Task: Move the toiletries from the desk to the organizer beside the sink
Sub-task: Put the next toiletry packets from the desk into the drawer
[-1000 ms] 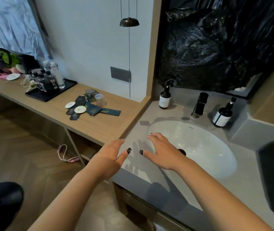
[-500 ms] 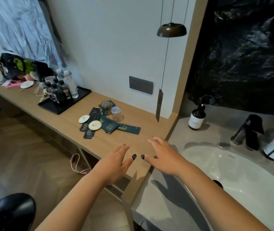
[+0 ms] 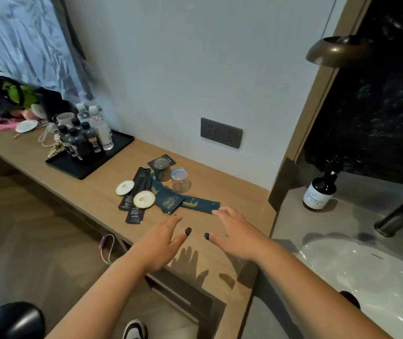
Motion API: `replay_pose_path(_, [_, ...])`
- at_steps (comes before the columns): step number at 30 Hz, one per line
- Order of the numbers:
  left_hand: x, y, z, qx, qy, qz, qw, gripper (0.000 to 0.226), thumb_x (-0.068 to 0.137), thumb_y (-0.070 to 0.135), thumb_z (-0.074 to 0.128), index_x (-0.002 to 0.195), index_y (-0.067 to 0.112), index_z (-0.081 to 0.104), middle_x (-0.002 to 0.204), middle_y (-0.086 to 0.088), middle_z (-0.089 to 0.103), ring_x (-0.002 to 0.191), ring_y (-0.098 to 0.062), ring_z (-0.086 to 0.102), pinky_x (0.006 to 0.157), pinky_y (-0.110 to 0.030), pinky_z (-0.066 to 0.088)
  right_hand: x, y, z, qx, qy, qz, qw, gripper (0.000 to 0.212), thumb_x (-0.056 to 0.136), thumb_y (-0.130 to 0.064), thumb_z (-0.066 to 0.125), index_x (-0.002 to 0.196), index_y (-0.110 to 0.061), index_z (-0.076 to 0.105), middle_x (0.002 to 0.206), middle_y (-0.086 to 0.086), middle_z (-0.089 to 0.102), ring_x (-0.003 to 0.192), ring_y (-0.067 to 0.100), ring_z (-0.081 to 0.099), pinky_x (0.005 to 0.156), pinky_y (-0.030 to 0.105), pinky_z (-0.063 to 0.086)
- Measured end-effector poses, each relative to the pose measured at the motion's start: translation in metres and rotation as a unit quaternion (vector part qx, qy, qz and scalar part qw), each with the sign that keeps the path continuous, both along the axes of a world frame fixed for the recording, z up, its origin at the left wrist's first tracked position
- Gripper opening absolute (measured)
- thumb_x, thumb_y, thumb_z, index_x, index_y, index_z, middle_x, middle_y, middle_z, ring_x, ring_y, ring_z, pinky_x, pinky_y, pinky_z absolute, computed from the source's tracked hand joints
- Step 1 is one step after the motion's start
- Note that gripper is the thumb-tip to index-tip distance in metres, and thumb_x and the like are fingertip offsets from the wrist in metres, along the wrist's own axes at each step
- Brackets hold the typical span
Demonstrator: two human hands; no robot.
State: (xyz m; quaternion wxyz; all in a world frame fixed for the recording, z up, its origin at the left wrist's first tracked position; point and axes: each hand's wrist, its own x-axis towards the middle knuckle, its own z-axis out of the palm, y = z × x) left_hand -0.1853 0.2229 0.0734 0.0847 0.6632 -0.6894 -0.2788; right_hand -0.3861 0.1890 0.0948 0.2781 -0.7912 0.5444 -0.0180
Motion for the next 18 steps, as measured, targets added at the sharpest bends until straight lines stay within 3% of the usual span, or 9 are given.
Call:
replay_pose_path(6, [0.059,-0.055,-0.018,0.012,0.022,-0.008,1.0,0.058,0.098,0.044,0.043,0.15,0.025,0.026,0.154,0.003,0.032,0.141,-0.014,0.03,0.113,-0.031,0.025,0.052,-0.044,-0.009,0.01,0.001,-0.025,1.0,0.068,0.092,-0.046,0.05,0.149,-0.022,0.023,0.153,-0.006,0.023,0.139,0.015,0.028,0.111,0.037,0.033])
replay_pose_path(10, [0.11,-0.098,-0.029,0.039,0.035,-0.003,0.999,0.058,0.096,0.04,0.047,0.148,0.022,0.029,0.145,-0.008,0.046,0.13,-0.023,0.046,0.109,-0.036,0.036,0.098,-0.07,-0.016,0.023,-0.023,-0.068,0.997,0.065,0.092,-0.043,0.052,0.147,-0.02,0.027,0.15,-0.006,0.028,0.135,0.015,0.033,0.109,0.035,0.035])
replay_pose_path(14, [0.152,-0.14,-0.047,0.043,0.068,0.026,0.996,0.058,0.094,0.03,0.055,0.146,0.017,0.034,0.144,-0.005,0.046,0.125,-0.025,0.051,0.104,-0.036,0.04,0.137,-0.095,-0.03,0.045,-0.022,-0.087,0.995,0.059,0.092,-0.037,0.053,0.144,-0.018,0.032,0.147,-0.003,0.031,0.133,0.017,0.036,0.105,0.033,0.036])
replay_pose_path(18, [0.176,-0.164,-0.073,0.031,0.094,0.06,0.993,0.048,0.088,0.009,0.06,0.133,0.01,0.047,0.115,0.005,0.055,0.113,-0.026,0.055,0.087,-0.024,0.038,0.167,-0.112,-0.047,0.065,-0.033,-0.134,0.988,0.053,0.092,-0.032,0.053,0.141,-0.017,0.036,0.146,0.002,0.033,0.133,0.021,0.035,0.107,0.032,0.034])
